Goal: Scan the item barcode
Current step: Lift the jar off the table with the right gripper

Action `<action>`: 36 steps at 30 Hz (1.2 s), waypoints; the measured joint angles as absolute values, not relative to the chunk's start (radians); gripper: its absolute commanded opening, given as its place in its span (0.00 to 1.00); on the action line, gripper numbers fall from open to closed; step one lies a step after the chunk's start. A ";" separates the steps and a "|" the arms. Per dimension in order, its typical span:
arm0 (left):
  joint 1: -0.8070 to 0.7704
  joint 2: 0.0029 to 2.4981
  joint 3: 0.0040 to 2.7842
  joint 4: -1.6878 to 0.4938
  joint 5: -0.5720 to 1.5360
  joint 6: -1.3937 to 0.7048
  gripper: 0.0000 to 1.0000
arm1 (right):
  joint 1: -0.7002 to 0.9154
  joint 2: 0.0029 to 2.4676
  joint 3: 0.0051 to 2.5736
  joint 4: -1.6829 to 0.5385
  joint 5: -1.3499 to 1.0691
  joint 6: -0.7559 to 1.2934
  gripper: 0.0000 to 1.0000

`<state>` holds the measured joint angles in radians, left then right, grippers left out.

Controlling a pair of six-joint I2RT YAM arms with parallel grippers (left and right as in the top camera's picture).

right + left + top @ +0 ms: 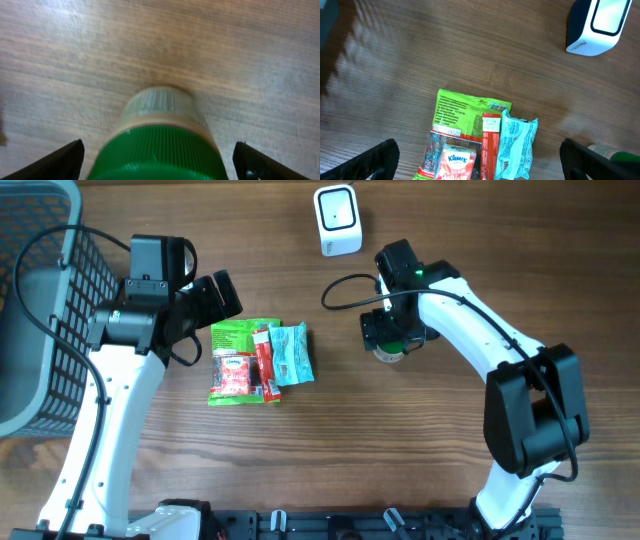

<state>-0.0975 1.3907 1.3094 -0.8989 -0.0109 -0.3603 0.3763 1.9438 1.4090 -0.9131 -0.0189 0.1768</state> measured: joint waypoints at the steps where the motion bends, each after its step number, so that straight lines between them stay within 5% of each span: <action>1: -0.097 1.391 1.309 -0.899 -0.011 -0.360 1.00 | 0.376 1.944 1.409 -0.906 -0.019 0.177 0.95; 31: -0.097 1.391 1.309 -0.899 -0.011 -0.360 1.00 | 0.376 1.944 1.407 -0.915 -0.026 0.178 0.93; 36: -0.097 1.391 1.309 -0.899 -0.011 -0.360 1.00 | 0.376 1.944 1.366 -0.877 -0.026 0.199 0.87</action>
